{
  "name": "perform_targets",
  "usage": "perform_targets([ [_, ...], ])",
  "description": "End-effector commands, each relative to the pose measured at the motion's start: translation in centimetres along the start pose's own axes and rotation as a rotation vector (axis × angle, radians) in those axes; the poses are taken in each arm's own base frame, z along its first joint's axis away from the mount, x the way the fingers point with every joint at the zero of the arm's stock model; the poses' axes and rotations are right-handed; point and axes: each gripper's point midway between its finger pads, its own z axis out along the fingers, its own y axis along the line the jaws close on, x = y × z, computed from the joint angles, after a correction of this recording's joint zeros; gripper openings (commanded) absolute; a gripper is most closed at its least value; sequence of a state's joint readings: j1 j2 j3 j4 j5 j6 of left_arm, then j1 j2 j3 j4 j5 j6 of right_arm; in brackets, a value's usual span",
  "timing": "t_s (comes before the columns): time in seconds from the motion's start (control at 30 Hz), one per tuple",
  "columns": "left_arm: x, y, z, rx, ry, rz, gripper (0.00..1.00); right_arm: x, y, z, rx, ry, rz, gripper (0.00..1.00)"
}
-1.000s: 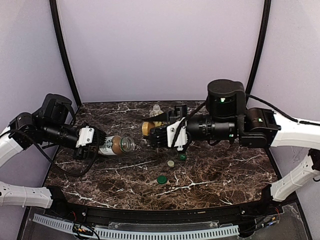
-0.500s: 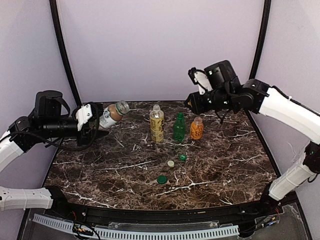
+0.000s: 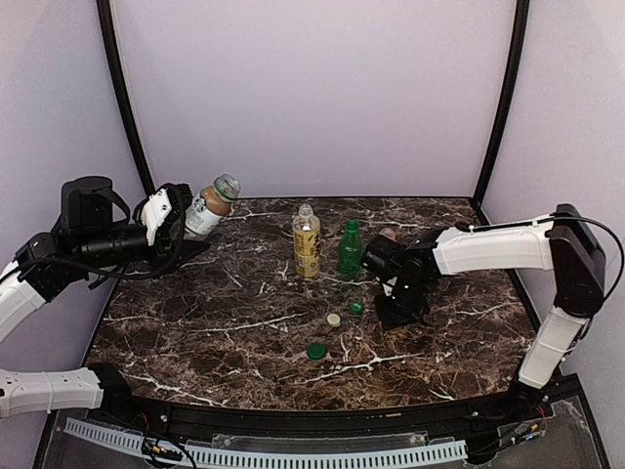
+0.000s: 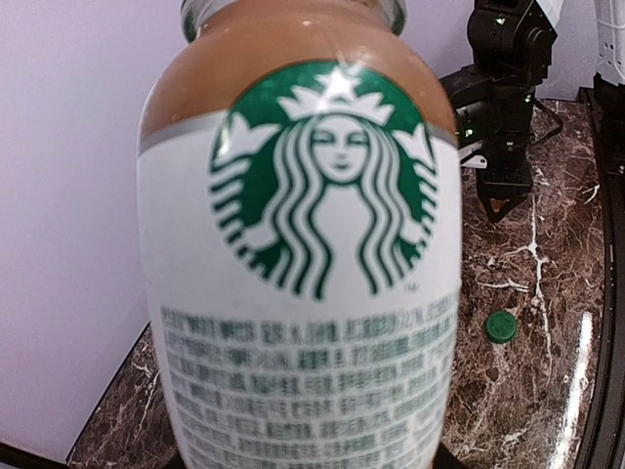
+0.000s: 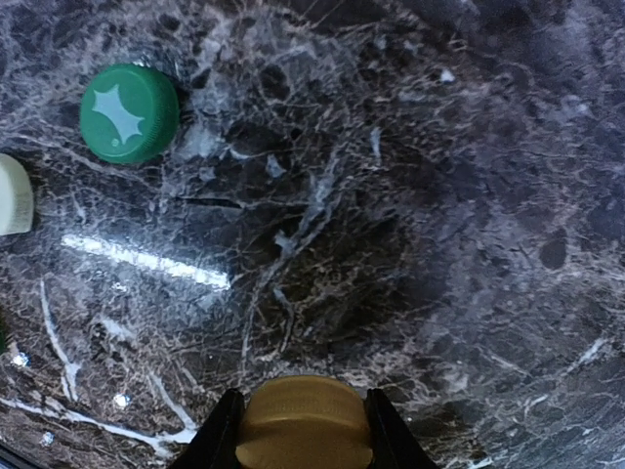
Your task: Unscrew the bottle caps
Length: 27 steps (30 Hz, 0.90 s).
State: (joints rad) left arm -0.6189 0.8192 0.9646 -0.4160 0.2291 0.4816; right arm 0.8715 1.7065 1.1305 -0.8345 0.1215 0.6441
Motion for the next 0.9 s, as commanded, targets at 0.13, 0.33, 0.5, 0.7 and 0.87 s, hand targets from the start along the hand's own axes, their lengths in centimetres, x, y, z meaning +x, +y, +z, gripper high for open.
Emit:
perform_targets([
  [0.13, -0.6, 0.0, -0.4, 0.007, -0.034, -0.016, 0.11, 0.0, 1.5, 3.6, -0.02, 0.045, 0.013, 0.12],
  [0.33, -0.9, 0.0, -0.4, 0.01, -0.041, -0.011, 0.11, 0.3, 1.5, 3.7, -0.02, 0.059, 0.002, 0.62],
  [0.5, -1.5, -0.2, -0.6, 0.028, -0.059, -0.005, 0.11, -2.0, 2.0, -0.5, -0.015, 0.0, -0.086, 0.99],
  [0.7, -2.4, -1.1, -0.9, 0.09, -0.093, -0.003, 0.11, -7.4, 5.5, -12.2, -0.04, -0.209, -0.394, 0.98],
  [0.87, -3.1, -2.2, -1.0, 0.159, -0.13, -0.012, 0.12, -10.0, 14.0, -24.1, -0.333, -0.569, -0.737, 0.96],
])
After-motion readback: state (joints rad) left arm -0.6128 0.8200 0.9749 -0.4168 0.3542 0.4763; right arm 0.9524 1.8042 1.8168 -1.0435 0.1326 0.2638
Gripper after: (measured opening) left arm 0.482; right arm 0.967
